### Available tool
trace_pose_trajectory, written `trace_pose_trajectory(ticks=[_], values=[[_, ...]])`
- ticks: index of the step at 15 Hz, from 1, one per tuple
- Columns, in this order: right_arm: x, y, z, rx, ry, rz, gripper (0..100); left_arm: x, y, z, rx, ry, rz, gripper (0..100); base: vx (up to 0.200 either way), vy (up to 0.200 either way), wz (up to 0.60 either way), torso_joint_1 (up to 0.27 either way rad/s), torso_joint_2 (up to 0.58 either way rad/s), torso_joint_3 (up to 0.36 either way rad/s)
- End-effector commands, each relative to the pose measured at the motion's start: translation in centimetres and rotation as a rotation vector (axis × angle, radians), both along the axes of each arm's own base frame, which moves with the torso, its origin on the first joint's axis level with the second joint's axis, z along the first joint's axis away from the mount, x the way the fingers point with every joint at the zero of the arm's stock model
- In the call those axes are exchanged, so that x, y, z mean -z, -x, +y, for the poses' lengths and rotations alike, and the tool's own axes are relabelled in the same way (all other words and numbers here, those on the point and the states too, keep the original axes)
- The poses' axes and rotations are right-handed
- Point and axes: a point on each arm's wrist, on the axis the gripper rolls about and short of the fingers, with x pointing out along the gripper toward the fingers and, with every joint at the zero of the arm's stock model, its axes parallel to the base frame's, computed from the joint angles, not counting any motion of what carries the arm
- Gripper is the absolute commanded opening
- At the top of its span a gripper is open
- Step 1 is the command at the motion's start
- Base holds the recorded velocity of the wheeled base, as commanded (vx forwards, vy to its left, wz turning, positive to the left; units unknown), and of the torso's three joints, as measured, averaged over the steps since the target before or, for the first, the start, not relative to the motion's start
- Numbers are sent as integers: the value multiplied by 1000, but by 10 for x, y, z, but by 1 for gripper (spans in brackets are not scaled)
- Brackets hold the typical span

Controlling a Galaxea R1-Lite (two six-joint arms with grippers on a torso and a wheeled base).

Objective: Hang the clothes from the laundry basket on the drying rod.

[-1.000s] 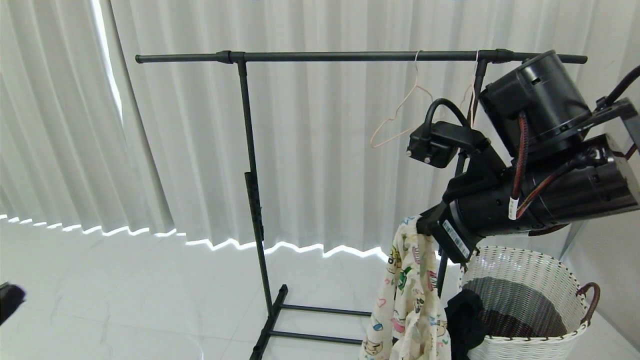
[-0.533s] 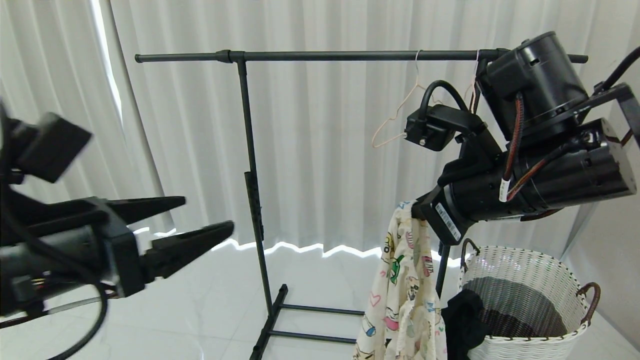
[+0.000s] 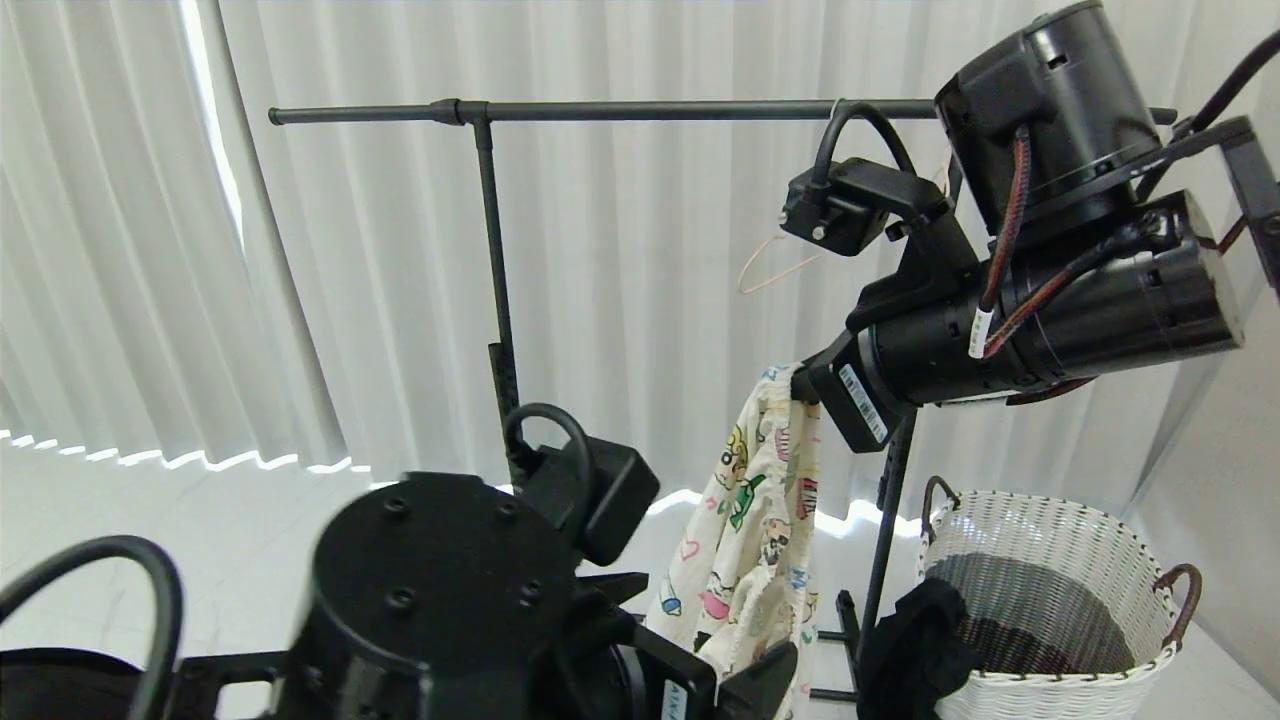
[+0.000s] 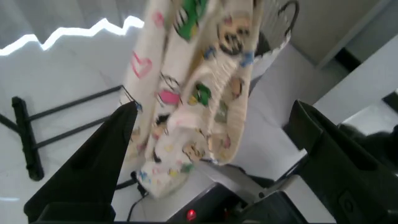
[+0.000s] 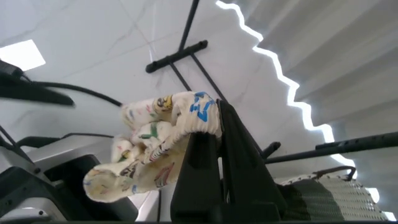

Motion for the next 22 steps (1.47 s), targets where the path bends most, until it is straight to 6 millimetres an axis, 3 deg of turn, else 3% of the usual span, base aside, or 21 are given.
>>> trace_pose_trajectory(ticks=[1,7,10,17,22], values=[[-8,11,4,-36,-23,-18,0,21,-10,-16,-6,-69,38,100,0,0,0,0,0,0],[-23,21,2,-54,-60,-53,0,54,-32,-28,-67,-128,69,100,0,0,0,0,0,0],[-23,22,-1,-49,-60,-53,0,71,-31,-25,-94,-193,69,100,0,0,0,0,0,0],[-21,14,-30,71,-28,-66,0,57,7,37,-43,-282,-52,100,0,0,0,0,0,0],[-18,30,-48,92,-3,-68,0,46,4,40,-93,-257,-91,100,0,0,0,0,0,0]])
